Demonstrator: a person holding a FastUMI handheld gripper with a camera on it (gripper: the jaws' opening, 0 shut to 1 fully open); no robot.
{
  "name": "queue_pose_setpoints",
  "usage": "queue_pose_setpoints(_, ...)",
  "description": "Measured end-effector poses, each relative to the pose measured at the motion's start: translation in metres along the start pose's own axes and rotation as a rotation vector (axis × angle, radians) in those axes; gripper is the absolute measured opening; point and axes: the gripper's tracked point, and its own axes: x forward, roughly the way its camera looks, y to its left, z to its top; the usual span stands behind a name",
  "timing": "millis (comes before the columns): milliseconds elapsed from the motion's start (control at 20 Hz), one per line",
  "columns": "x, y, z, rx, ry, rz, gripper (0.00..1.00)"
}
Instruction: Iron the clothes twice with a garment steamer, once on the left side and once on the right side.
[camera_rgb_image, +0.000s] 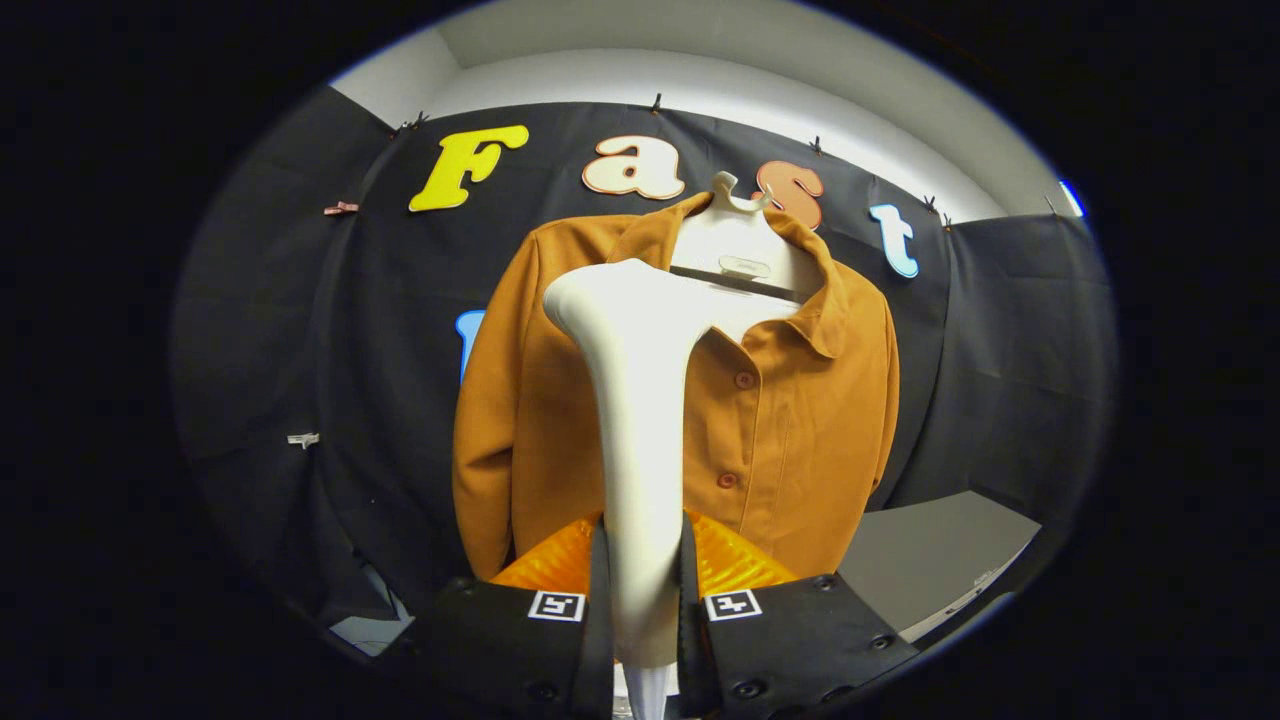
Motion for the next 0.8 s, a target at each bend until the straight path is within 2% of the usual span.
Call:
queue_pose_setpoints(300, 0.020, 0.004, -0.019, -0.034, -0.064, -0.032, 0.29)
queue_pose_setpoints(800, 0.031, 0.004, -0.087, -0.058, -0.093, -0.055, 0.29)
